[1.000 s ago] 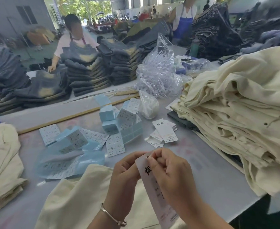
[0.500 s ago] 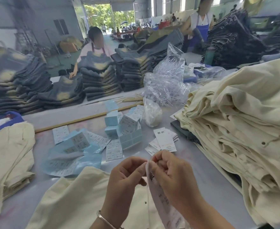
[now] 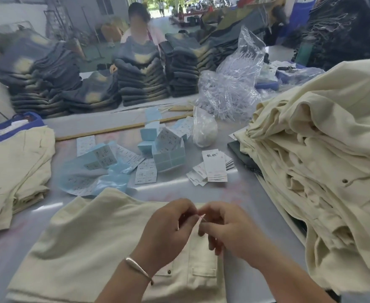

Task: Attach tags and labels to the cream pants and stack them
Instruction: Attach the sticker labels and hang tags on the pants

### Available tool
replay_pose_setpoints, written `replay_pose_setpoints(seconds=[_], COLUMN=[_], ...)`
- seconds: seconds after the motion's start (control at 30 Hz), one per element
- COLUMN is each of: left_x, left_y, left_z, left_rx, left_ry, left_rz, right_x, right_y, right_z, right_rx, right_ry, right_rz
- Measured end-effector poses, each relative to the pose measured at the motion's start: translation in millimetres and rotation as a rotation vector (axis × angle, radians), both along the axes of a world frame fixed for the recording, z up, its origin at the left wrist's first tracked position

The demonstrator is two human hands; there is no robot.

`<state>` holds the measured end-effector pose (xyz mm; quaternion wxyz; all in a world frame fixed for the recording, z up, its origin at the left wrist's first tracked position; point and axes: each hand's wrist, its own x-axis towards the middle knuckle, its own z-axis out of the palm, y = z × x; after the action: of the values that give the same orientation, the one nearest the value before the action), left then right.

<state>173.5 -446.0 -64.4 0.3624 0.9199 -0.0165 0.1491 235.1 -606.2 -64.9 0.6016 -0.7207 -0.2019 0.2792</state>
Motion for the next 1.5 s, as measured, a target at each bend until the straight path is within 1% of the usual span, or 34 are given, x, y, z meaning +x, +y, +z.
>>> replay_pose_setpoints(seconds=[0.1,0.23,0.3,0.33,0.4,0.47,0.53,0.6,0.63,0.67,0.73,0.83,0.87,0.93,0.97,1.03,1.13,1.2,1.27,1.4,1.5], left_x=[3.6,7.1,7.8,6.8,-0.6,-9.5,-16.5,-20.9,-22.0,-23.5,-26.5,-32.5,-35.1,-40.7,-43.5,-48.0,-51.7,-53.4,-55.6,-61.0,-62.7], left_y=[-4.6,-16.4,-20.2,-20.3,-19.9,-17.7,-17.5,-18.3,-19.4,-20.5,-22.9,-23.9,-22.8,-20.0,-19.1,-19.9,-26.9,-32.0,-33.6,-36.4,-40.5], left_z=[-15.8,-43.6,-58.2,-65.7,-80.6,-94.4,-101.8,-104.2,-104.1,-103.6,-101.8,-98.5,-98.0,-98.9,-99.0,-99.0,-100.5,-102.9,-109.4,-121.7,-128.4], left_rx=[-0.034,-0.113,-0.099,-0.079,0.016,0.125,0.164,0.200,0.222,0.234,0.245,0.273,0.269,0.247,0.237,0.226,0.202,0.206,0.202,0.102,-0.004], left_ry=[0.045,0.114,0.168,0.224,0.385,0.483,0.478,0.462,0.458,0.457,0.439,0.366,0.336,0.279,0.249,0.176,0.016,-0.037,-0.048,-0.019,0.009], left_rz=[0.030,0.102,0.134,0.124,0.036,-0.089,-0.140,-0.134,-0.124,-0.109,-0.079,-0.055,-0.046,-0.031,-0.016,0.026,0.121,0.184,0.247,0.284,0.307], right_x=[5.0,10.8,13.0,15.1,21.8,33.6,44.7,50.8,50.6,47.9,37.2,18.1,13.6,8.4,7.2,7.2,13.0,19.1,22.2,21.0,17.2], right_y=[-2.9,-12.0,-17.1,-20.6,-29.9,-41.2,-48.0,-46.6,-43.6,-39.1,-28.4,-12.9,-8.8,-3.5,-2.7,-2.9,-5.7,-7.2,-5.9,2.2,6.9], right_z=[-15.0,-33.4,-43.0,-48.1,-55.4,-54.6,-48.6,-45.5,-45.9,-47.9,-57.8,-82.4,-90.6,-102.6,-105.9,-107.0,-97.7,-91.3,-87.6,-85.3,-88.8], right_rx=[-0.074,-0.142,-0.192,-0.250,-0.402,-0.463,-0.456,-0.391,-0.344,-0.299,-0.264,-0.354,-0.420,-0.538,-0.559,-0.522,-0.383,-0.378,-0.434,-0.539,-0.557], right_ry=[-0.096,-0.223,-0.321,-0.415,-0.640,-0.810,-0.901,-0.937,-0.899,-0.820,-0.621,-0.401,-0.393,-0.467,-0.488,-0.428,-0.172,-0.073,-0.061,-0.177,-0.209], right_rz=[-0.062,-0.091,-0.088,-0.081,-0.118,-0.259,-0.356,-0.329,-0.274,-0.197,-0.013,0.218,0.303,0.433,0.456,0.467,0.520,0.551,0.582,0.659,0.624])
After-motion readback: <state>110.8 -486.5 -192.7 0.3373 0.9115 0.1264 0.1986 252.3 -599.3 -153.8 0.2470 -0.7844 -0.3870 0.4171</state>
